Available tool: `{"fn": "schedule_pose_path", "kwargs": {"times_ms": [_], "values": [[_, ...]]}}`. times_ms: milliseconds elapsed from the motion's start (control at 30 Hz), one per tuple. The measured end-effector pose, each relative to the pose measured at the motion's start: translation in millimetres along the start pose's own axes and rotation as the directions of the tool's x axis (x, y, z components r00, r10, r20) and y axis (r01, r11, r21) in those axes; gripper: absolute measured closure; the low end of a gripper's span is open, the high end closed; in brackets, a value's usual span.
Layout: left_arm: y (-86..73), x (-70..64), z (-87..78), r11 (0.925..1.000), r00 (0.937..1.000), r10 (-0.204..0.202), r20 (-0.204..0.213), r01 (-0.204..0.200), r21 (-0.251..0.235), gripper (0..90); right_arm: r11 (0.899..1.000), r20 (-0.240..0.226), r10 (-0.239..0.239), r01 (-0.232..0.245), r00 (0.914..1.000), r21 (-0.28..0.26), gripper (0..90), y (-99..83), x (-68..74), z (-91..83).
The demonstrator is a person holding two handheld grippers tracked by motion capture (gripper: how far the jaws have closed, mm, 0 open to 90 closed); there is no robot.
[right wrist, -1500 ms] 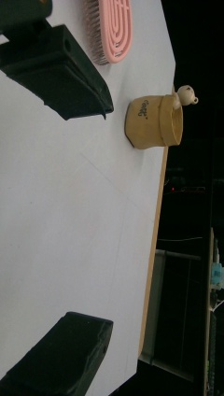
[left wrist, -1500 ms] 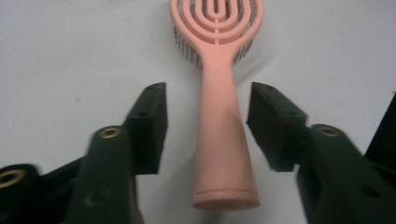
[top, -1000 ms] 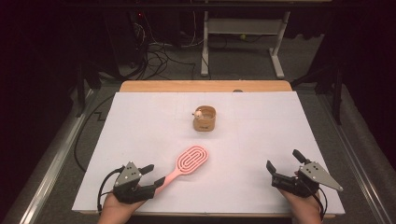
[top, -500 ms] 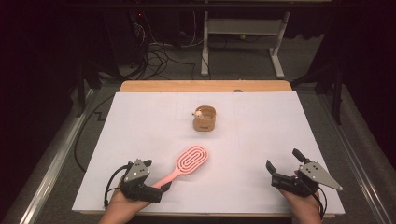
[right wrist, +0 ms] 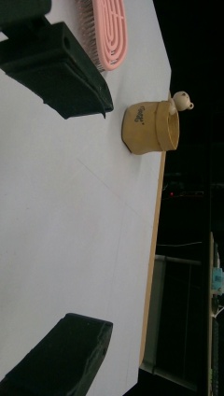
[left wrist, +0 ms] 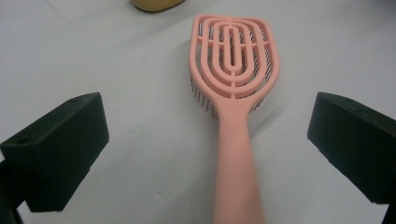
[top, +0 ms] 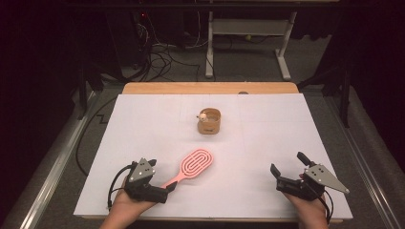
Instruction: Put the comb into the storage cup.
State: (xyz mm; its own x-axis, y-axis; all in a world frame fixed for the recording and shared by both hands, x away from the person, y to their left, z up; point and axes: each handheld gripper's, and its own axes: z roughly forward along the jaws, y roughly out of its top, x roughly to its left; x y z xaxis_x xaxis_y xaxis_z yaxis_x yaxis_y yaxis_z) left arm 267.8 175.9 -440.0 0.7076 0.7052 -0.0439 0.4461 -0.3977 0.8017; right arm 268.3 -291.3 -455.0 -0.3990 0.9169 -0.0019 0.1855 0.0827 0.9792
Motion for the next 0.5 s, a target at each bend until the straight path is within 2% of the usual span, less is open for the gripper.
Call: {"fn": "schedule_pose_path", "kwargs": {"times_ms": [233,400,500], "values": [[24.4,-0.9,4.9,0.9998,1.0,0.003,-0.006,-0.003,0.02,0.0,1.0,-0.003,-0.004,0.004,1.0,-0.004,0.5,0.5,1.2,-1.0],[37.0,-3.6,19.5,0.9974,0.9997,0.021,0.009,-0.022,0.068,0.0,1.0,-0.003,-0.001,0.001,1.0,-0.013,0.6,1.3,0.9,-2.2],[42.4,-5.7,29.7,0.9936,0.9994,0.029,0.018,-0.031,0.109,0.0,1.0,-0.003,0.001,-0.001,1.0,-0.012,0.6,1.1,0.6,-2.3]]}}
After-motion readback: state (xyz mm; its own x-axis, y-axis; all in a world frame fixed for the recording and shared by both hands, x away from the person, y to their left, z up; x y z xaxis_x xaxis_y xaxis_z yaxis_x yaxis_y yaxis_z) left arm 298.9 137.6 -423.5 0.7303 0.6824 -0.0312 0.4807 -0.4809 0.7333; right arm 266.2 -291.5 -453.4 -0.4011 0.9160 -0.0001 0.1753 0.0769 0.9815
